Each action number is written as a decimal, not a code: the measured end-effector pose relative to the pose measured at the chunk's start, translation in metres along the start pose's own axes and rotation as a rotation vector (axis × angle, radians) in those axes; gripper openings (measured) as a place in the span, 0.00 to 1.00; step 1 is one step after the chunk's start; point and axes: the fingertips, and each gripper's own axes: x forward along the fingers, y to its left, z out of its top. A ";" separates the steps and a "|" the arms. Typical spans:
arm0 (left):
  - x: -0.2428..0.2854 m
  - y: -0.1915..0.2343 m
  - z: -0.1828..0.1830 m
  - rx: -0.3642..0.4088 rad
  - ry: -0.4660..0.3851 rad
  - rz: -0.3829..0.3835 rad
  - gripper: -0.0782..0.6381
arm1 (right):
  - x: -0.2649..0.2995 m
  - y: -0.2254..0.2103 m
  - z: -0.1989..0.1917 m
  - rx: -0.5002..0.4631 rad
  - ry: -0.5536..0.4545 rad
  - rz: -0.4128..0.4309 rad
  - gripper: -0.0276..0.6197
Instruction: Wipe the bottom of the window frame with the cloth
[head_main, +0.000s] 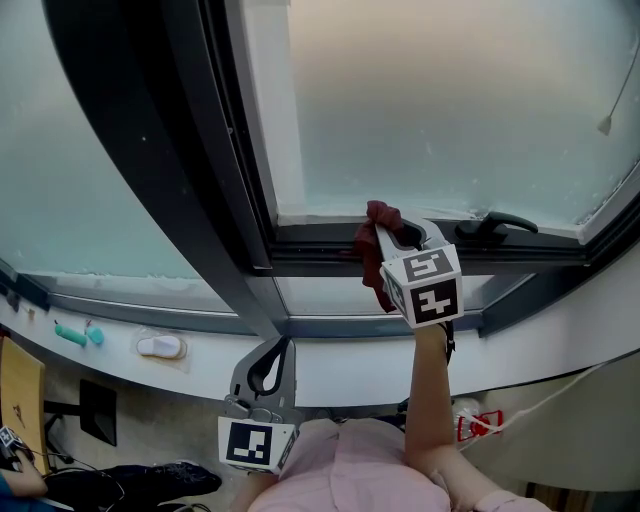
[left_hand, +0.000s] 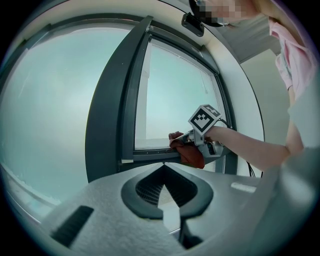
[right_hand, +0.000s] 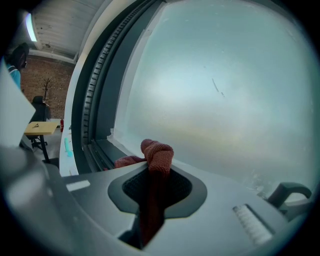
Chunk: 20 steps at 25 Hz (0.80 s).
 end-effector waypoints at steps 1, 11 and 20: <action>0.000 0.000 0.000 0.000 0.000 0.000 0.10 | -0.001 -0.004 -0.001 0.000 0.002 -0.009 0.14; 0.009 -0.010 0.002 -0.002 -0.005 -0.022 0.10 | -0.006 -0.014 -0.005 0.022 -0.008 -0.010 0.14; 0.006 -0.008 0.003 0.003 -0.004 0.000 0.10 | -0.007 -0.015 -0.006 0.032 -0.006 0.004 0.14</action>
